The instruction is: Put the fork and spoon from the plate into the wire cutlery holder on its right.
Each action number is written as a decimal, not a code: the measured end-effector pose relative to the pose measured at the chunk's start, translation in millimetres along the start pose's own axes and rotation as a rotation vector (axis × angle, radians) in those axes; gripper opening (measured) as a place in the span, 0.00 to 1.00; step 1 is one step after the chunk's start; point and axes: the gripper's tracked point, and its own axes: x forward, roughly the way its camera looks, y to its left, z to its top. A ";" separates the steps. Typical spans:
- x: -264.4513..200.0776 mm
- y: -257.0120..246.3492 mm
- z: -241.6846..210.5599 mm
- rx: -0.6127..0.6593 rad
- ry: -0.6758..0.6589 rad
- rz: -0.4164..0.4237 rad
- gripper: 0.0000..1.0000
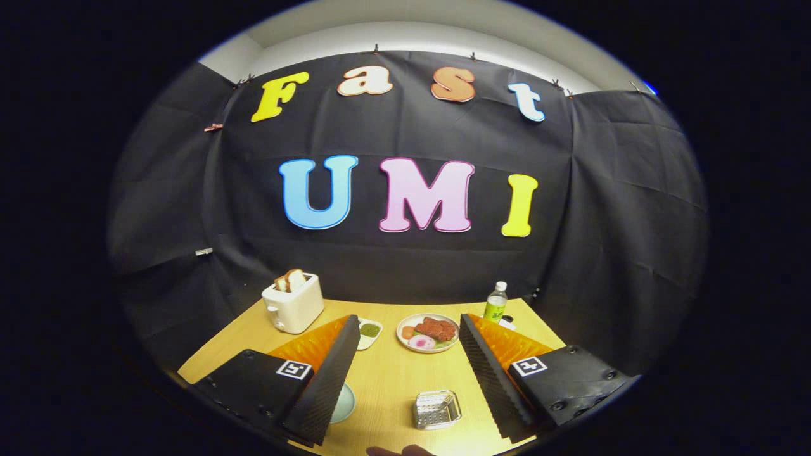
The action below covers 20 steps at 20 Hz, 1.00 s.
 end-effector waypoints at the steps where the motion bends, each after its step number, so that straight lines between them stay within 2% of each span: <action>1: 0.8 7.3 -8.5 0.014 0.037 0.023 0.98; 6: 13.5 55.7 -73.0 0.085 0.289 0.173 0.98; 11: 25.6 71.4 -133.4 0.040 0.439 0.169 0.98; 17: 30.6 103.5 -212.7 -0.058 0.673 0.243 0.99; 20: 33.3 116.7 -251.2 -0.060 0.798 0.266 0.99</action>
